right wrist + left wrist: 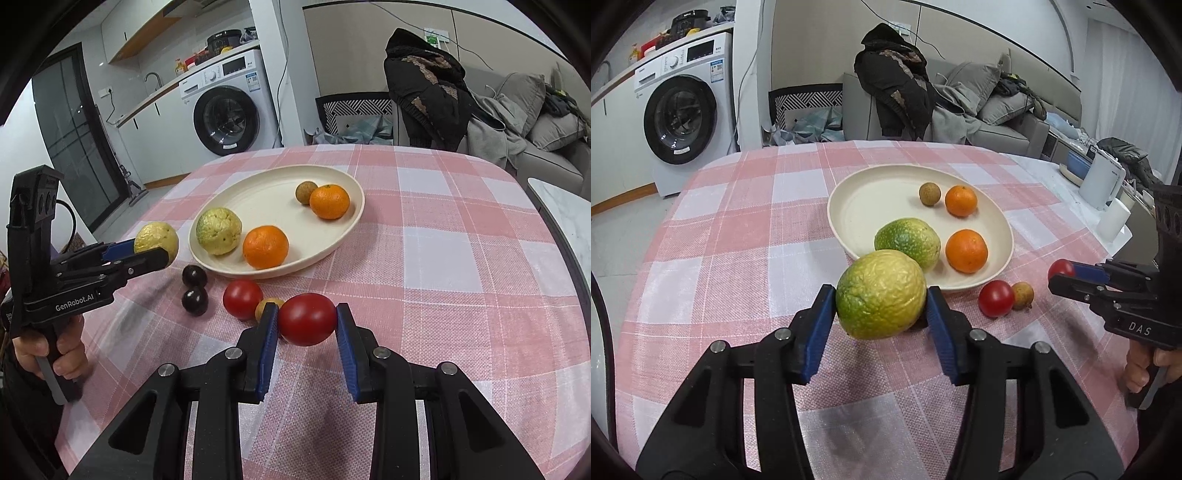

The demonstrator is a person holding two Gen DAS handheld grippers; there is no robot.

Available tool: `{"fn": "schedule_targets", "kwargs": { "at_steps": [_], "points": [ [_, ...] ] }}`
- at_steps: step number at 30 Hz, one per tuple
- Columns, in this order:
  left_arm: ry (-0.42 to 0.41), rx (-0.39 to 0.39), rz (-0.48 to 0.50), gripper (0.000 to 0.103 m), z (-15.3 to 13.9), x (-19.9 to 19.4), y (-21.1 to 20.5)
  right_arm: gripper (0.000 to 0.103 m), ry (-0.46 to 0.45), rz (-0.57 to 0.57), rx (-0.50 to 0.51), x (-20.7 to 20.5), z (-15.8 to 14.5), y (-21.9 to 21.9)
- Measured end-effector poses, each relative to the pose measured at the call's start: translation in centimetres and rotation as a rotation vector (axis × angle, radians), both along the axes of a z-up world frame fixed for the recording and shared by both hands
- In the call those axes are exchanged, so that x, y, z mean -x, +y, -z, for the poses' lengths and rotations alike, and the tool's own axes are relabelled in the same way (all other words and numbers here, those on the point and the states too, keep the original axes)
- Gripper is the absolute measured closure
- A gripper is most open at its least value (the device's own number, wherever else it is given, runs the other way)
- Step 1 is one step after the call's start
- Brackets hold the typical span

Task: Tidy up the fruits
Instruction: 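Carry the yellow citrus and tomato over the cream plate and open both tools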

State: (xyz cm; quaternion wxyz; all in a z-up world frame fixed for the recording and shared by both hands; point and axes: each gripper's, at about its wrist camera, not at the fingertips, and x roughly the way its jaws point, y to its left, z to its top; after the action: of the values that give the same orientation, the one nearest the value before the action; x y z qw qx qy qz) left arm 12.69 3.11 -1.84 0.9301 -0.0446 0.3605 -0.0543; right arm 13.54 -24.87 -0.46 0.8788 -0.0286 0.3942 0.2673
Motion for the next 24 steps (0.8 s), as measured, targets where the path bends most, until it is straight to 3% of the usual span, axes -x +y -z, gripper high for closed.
{"fn": "schedule_targets", "kwargs": {
  "at_steps": [14,24],
  "points": [
    [-0.037,0.019,-0.018,0.056,-2.1,-0.7,-0.1,0.071,-0.032,0.008,-0.040,-1.7,-1.5,1.0],
    [-0.026,0.007,-0.025,0.056,-2.4,-3.3,0.0,0.071,0.000,0.053,-0.031,-4.6,-1.2,1.9]
  ]
}}
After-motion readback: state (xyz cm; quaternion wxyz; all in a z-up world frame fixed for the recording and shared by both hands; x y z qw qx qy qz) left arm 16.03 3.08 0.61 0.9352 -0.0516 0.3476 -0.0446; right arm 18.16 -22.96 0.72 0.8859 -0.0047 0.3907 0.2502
